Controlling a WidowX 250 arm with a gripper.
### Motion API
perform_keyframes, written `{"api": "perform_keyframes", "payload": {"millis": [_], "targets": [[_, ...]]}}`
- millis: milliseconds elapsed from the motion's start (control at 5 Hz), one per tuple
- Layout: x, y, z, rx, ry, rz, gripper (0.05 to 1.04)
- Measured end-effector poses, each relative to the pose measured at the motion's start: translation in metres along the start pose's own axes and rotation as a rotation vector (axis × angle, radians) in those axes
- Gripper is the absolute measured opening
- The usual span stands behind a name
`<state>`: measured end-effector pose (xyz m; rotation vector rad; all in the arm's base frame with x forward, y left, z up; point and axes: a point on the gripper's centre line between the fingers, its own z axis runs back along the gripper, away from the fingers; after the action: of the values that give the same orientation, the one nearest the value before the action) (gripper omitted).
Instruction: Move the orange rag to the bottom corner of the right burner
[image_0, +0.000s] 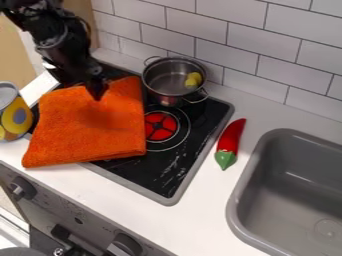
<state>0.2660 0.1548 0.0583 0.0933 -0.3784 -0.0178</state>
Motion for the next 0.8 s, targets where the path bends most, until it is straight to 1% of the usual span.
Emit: {"api": "perform_keyframes", "payload": {"millis": [200, 400, 600, 800], "targets": [[-0.005, 0.008, 0.0, -0.032, 0.06, -0.128, 0.953], [-0.016, 0.007, -0.005, -0.011, 0.112, -0.241, 0.678], [-0.031, 0.003, -0.015, -0.017, 0.183, -0.34, 0.384], [-0.036, -0.001, -0.018, -0.029, 0.18, -0.412, 0.164]]}}
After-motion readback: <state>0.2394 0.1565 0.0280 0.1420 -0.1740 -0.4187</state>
